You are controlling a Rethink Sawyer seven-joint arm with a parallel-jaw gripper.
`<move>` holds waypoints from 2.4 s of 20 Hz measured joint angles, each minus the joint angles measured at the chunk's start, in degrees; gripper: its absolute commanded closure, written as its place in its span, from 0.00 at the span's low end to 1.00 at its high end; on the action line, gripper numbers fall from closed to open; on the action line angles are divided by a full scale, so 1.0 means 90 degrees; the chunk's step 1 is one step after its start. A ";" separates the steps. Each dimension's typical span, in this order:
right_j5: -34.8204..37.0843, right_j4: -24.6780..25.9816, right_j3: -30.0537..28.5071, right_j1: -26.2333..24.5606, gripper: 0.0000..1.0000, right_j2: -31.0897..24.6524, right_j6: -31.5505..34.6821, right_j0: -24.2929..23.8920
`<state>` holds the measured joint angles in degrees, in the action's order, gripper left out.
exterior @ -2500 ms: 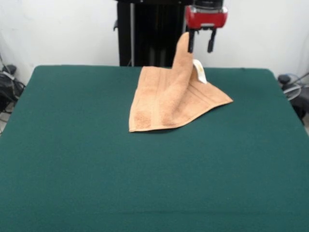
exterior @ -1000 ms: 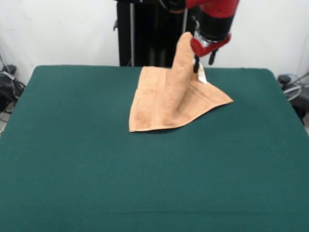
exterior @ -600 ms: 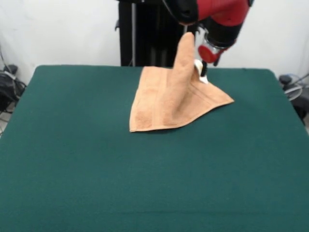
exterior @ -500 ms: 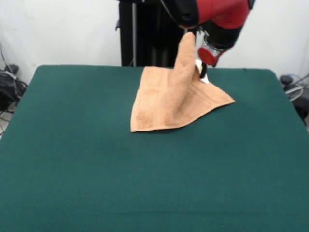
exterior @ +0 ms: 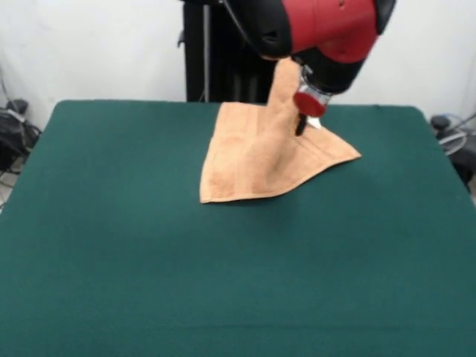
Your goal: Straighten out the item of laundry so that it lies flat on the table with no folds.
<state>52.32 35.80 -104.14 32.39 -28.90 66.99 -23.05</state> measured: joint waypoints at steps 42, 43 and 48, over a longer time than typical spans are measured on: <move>0.0189 0.0004 0.0699 -0.0139 0.00 -0.0509 -0.1452 -0.1358; 0.0191 0.0005 0.0710 -0.0140 0.00 -0.0509 -0.1592 -0.1416; 0.0191 0.0005 0.0769 -0.0140 0.00 -0.0509 -0.1901 -0.1519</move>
<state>54.03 35.85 -97.22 31.13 -33.48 49.88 -36.72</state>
